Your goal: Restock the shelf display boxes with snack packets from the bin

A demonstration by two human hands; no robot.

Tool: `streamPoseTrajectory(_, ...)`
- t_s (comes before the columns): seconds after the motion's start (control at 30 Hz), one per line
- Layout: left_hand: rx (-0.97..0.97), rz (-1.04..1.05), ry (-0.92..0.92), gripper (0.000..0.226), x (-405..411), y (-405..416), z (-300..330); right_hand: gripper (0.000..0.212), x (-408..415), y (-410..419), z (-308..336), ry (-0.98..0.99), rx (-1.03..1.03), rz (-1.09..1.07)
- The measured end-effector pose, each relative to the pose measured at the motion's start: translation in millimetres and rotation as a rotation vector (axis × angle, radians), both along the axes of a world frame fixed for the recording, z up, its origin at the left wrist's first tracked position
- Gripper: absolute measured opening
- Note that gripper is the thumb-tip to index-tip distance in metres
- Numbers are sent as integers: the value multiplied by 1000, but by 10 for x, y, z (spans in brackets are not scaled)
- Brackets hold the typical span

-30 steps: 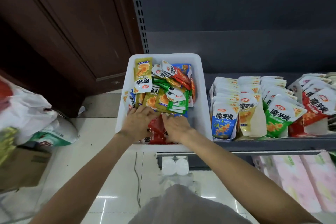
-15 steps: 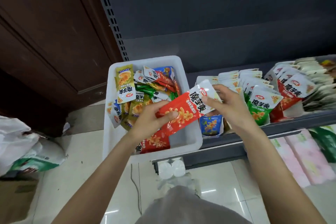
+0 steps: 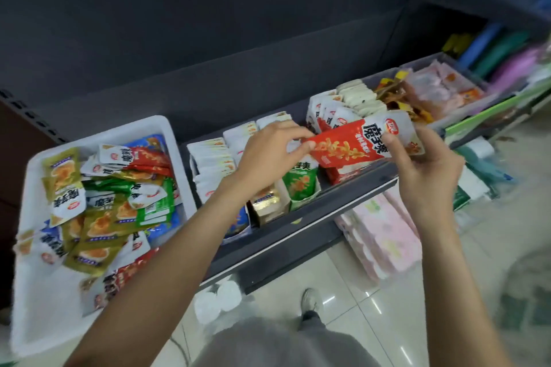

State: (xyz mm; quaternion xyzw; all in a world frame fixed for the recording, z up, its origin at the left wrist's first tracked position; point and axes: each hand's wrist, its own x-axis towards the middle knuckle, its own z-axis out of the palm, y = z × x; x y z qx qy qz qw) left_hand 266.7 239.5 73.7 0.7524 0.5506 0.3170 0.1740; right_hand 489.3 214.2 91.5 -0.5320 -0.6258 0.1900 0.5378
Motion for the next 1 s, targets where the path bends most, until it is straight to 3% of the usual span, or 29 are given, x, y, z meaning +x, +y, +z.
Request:
streamPoseTrajectory(0.07, 24, 47, 88, 21, 222, 244, -73, 19, 304, 186, -26, -140, 84, -94)
streamPoseTrajectory(0.17, 4, 139, 73, 31, 435, 508, -211, 23, 561, 537, -114, -385, 118, -135)
streamPoseTrajectory(0.27, -23, 133, 1, 37, 613, 658, -284, 18, 520, 916, -288, -598, 77, 7)
streamPoseTrajectory(0.47, -36, 239, 206, 18, 828, 917, -357, 21, 124, 1381, -579, -919, -24, 193)
streamPoseTrajectory(0.6, 7, 289, 403, 14, 823, 1075, -378, 26, 101, 1471, -672, -1056, 121, 158)
streamPoseTrajectory(0.7, 35, 292, 453, 16, 856, 1106, -379, 21, 149, 1532, -757, -1016, 302, 124)
streamPoseTrajectory(0.83, 104, 344, 300, 14, 809, 908, -271, 19, 308, 1503, -750, -869, 291, 99)
streamPoseTrajectory(0.9, 103, 392, 139, 13, 749, 728, -170, 16, 322, 1429, -681, -781, 271, 135)
streamPoseTrajectory(1.0, -111, 438, -509, 18, 601, 369, 67, 15, 173, 1248, -484, -574, 233, 311)
